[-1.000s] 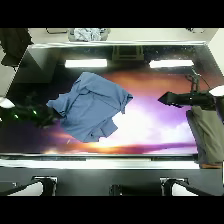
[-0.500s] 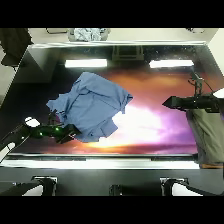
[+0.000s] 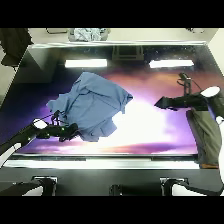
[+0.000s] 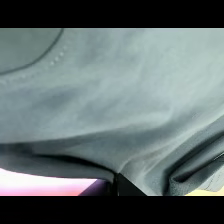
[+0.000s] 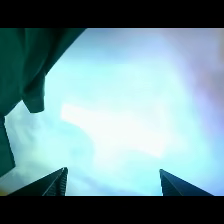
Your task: Fold the shirts.
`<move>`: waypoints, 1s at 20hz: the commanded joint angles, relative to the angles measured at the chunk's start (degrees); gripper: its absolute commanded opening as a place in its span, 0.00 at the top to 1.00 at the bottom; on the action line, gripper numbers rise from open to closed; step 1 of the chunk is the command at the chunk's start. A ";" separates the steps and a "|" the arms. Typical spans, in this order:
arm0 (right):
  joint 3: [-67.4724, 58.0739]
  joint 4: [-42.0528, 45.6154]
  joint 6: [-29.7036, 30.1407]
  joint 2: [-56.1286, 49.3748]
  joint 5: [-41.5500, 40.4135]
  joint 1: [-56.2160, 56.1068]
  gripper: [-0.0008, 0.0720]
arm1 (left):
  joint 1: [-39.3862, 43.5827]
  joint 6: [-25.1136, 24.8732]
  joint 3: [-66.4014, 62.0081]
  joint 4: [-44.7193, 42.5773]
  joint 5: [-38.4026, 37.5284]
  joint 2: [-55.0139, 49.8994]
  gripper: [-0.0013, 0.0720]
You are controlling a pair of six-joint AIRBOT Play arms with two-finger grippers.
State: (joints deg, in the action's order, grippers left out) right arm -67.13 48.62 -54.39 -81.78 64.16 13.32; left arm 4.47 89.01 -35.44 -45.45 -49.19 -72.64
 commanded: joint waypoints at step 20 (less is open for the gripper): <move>-18.84 -15.23 -2.34 -30.32 3.89 -20.72 0.11 | 0.20 -3.08 0.04 -0.15 -0.31 0.72 0.94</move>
State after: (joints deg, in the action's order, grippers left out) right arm -85.62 33.15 -57.34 -111.28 66.70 -5.67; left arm 4.64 86.00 -35.40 -45.63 -49.52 -71.96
